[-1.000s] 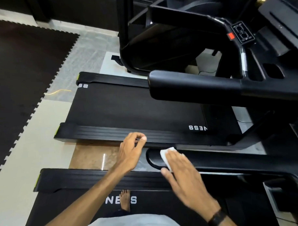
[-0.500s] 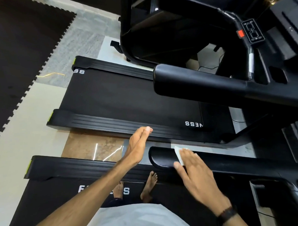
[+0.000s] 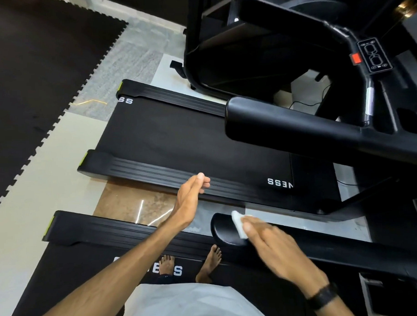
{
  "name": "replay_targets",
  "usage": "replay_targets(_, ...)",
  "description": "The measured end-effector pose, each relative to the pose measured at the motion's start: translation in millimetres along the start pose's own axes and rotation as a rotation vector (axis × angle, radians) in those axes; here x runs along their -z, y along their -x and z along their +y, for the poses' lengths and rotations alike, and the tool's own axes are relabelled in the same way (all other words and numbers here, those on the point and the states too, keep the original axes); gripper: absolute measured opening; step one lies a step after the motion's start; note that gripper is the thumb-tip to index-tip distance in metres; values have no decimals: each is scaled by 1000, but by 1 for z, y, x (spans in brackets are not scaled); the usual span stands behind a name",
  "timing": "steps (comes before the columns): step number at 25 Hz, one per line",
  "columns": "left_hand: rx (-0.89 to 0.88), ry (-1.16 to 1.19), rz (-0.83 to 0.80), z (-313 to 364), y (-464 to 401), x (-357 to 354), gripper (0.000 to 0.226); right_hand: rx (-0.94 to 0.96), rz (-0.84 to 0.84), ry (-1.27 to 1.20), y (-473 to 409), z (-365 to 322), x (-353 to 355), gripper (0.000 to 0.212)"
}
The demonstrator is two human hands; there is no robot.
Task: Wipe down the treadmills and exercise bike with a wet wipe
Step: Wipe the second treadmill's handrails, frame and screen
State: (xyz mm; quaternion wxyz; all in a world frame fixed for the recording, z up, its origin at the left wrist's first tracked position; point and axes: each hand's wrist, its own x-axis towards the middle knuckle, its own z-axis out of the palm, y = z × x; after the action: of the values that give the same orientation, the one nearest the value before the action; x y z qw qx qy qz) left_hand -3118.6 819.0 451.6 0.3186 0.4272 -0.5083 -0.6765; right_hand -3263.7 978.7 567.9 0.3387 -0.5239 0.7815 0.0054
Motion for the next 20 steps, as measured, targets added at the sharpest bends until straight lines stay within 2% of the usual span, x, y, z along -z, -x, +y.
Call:
replay_targets(3,7,-28,-21,-8,3,-10,60,-237,-105,41,-47,16,6,101)
replay_targets(4,10,-36,-34,-11,3,-14,60,-266,-171,28,-63,10,2,104)
replay_targets(5,13,-41,-44,-11,2,-18,61,-248,-209,26,-74,1,-2,102)
replay_targets(7,19,-37,-36,-7,0,-22,62,-98,-201,40,-79,-20,-8,96)
replay_targets(9,20,-30,-18,-6,-4,-23,61,61,-109,47,-48,-27,-7,86)
replay_targets(11,15,-50,-20,-4,-4,-24,60,131,-40,153,-6,-9,-7,80)
replay_targets(14,9,-76,-57,-4,3,-32,60,-96,-16,369,15,26,6,77)
replay_targets(16,13,-104,-101,-7,6,-42,59,-246,-44,198,-16,30,7,72)
replay_targets(18,17,-135,-113,-9,5,-49,58,-238,-65,78,-44,16,2,73)
replay_targets(20,12,-181,-110,-8,2,-54,63,-107,-66,115,-43,6,-15,83)
